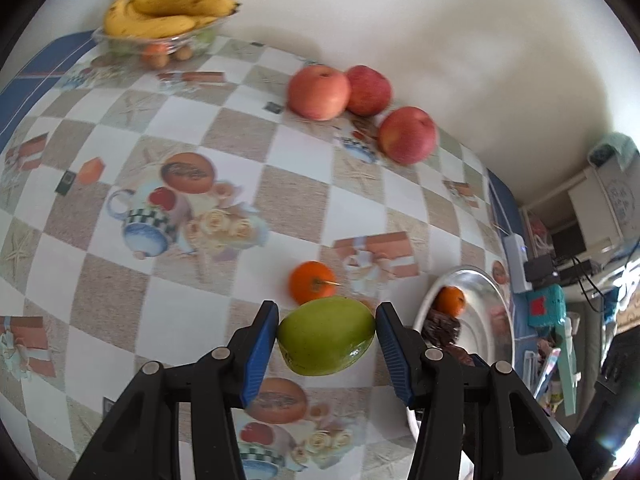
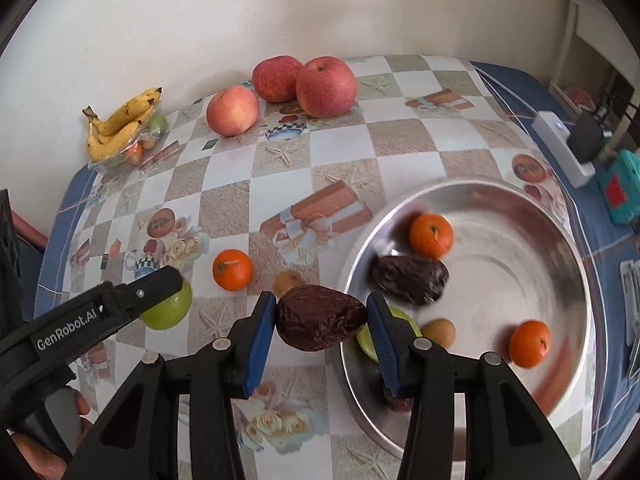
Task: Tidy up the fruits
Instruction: 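Carry the pear with the left tool while the right tool carries the date over the bowl, then open the left tool to drop the pear while the right tool releases the date into the bowl, then withdraw both open tools from the bowl toward the last orange and kiwi, then grasp an orange with the left tool while the right tool grasps a small brown kiwi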
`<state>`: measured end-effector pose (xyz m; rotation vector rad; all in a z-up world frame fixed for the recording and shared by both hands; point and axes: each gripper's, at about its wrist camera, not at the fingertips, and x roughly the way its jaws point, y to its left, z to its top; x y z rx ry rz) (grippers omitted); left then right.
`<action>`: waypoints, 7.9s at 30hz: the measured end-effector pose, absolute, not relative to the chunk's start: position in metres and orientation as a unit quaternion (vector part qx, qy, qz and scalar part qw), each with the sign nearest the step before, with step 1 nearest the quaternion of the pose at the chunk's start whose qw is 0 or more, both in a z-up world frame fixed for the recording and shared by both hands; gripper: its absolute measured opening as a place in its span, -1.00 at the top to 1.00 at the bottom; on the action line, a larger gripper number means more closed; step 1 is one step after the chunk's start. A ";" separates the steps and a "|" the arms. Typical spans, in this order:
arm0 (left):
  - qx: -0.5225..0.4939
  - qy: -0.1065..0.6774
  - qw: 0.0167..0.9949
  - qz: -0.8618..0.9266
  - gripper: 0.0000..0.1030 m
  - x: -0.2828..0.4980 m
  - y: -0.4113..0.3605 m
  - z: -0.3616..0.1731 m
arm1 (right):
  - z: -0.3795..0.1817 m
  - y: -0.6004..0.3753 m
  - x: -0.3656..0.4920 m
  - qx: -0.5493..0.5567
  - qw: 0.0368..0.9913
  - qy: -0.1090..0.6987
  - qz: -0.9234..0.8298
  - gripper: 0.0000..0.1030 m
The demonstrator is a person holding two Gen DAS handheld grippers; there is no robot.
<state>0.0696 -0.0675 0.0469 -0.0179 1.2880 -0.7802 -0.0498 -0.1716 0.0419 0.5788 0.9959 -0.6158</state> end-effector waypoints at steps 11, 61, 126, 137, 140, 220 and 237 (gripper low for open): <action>0.042 0.569 0.701 -0.428 -0.04 0.013 -0.114 0.052 | 0.043 -0.209 -0.103 0.313 0.777 0.438 -0.325 0.06; 0.138 0.484 0.691 -0.518 -0.05 -0.062 -0.176 0.030 | 0.003 -0.274 -0.164 0.379 0.744 0.397 -0.381 0.05; 0.059 0.578 0.757 -0.299 -0.40 0.057 -0.083 0.031 | 0.024 -0.224 -0.112 0.297 0.751 0.469 -0.356 -0.13; 0.079 0.551 0.789 -0.258 -1.00 0.061 -0.077 0.032 | 0.021 -0.224 -0.111 0.278 0.756 0.469 -0.363 -0.62; 0.087 0.550 0.790 -0.256 -1.00 0.061 -0.077 0.031 | 0.020 -0.223 -0.109 0.258 0.754 0.472 -0.376 -0.63; -0.012 0.613 0.731 -0.299 0.26 0.097 -0.084 -0.007 | 0.005 -0.210 -0.040 0.235 0.767 0.501 -0.324 -0.97; -0.025 0.624 0.751 -0.215 0.26 0.122 -0.020 0.001 | 0.014 -0.186 -0.023 0.219 0.804 0.485 -0.266 -0.97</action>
